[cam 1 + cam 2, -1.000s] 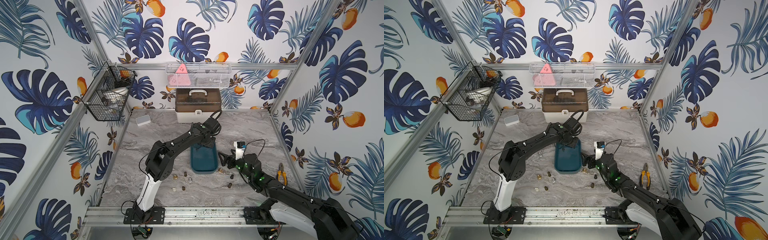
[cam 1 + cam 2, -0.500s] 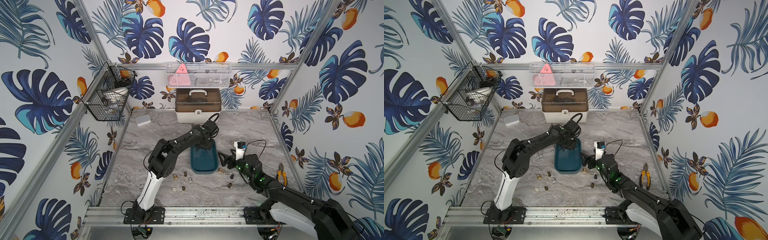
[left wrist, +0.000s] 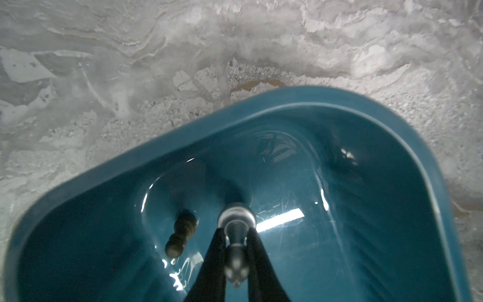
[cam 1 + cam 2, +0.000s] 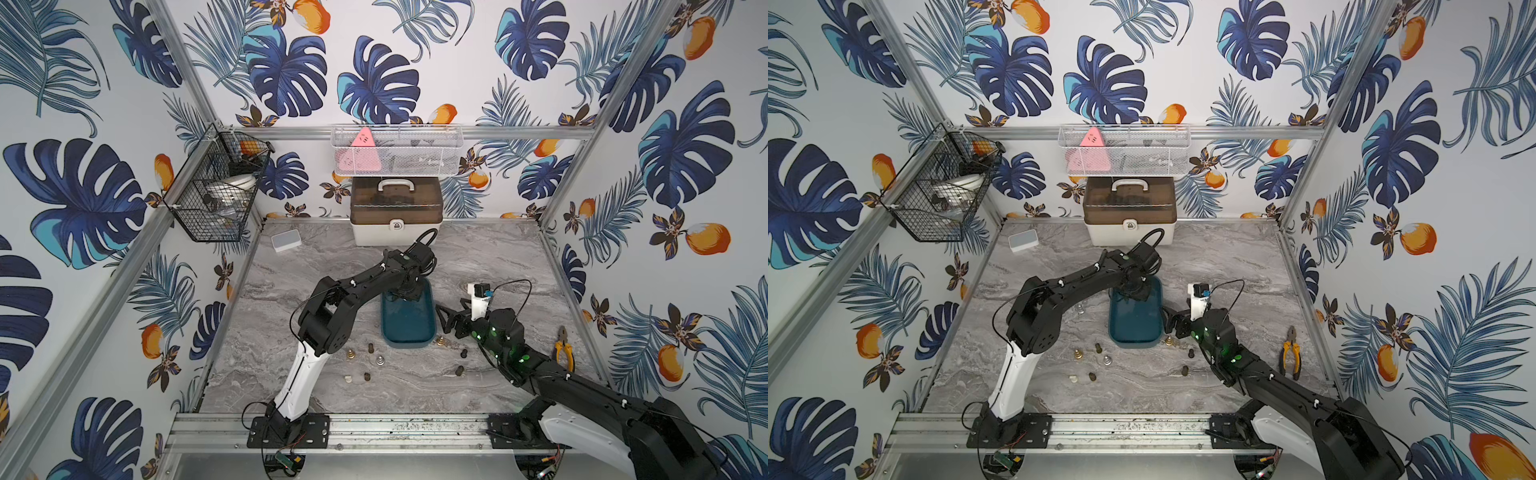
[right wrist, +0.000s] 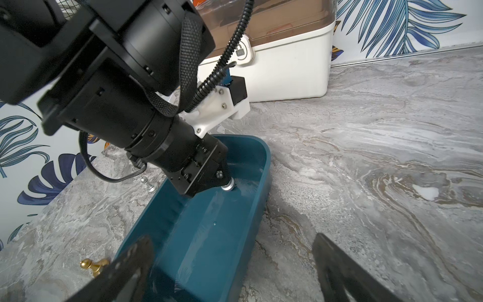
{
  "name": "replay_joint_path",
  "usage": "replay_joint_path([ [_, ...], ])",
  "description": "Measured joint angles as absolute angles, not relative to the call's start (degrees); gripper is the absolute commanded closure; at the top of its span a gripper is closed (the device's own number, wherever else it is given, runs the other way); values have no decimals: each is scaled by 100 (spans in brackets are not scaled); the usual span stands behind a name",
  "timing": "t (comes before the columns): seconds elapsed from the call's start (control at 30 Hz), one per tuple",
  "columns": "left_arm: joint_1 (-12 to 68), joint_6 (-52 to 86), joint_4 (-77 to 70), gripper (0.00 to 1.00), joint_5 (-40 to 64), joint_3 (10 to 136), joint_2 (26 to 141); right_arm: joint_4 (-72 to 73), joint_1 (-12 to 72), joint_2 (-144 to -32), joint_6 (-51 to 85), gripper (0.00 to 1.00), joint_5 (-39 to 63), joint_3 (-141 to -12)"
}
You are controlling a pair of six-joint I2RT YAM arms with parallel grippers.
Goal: Put the chess pieces into the storage box
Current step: Place the chess piece in the storage box, then pick up the chess piece at the center of the board.
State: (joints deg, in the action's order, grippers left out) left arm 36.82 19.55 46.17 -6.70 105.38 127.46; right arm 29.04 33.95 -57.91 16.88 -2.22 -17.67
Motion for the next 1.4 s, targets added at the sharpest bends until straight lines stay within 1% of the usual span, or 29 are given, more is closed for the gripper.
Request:
replay_joint_path([
  [0.1, 3682, 1955, 4611, 86, -692, 10532, 12748, 2904, 3395, -5800, 1688, 3, -217, -1767],
  [0.23, 3682, 1955, 4595, 81, -701, 10501, 12768, 2904, 3395, -5800, 1688, 3, -202, -1767],
  [0.5, 3682, 1962, 4593, 66, -703, 10337, 12700, 2904, 3395, -5857, 1688, 3, -178, -1778],
  [0.7, 3682, 1973, 4565, 65, -729, 10202, 12398, 2904, 3395, -5870, 1688, 3, -150, -1791],
  [0.87, 3680, 1975, 4543, 62, -742, 10127, 12090, 2902, 3395, -5907, 1684, 3, -132, -1824],
  [1.0, 3616, 1981, 4445, 61, -705, 9797, 11469, 2904, 3395, -5907, 1621, 3, 8, -1844],
  [1.1, 3387, 2027, 4285, 60, -611, 9345, 10812, 2902, 3409, -5865, 1540, 3, 360, -1885],
  [1.2, 3041, 2088, 4206, 60, -585, 8875, 10193, 2991, 3618, -5791, 1404, 3, 652, -1911],
  [1.3, 2545, 2112, 4038, 60, -607, 8274, 9749, 3011, 3913, -5970, 1234, 6, 827, -2025],
  [1.4, 1964, 2196, 3885, 60, -596, 7588, 9491, 2982, 4298, -6342, 1031, 8, 797, -2268],
])
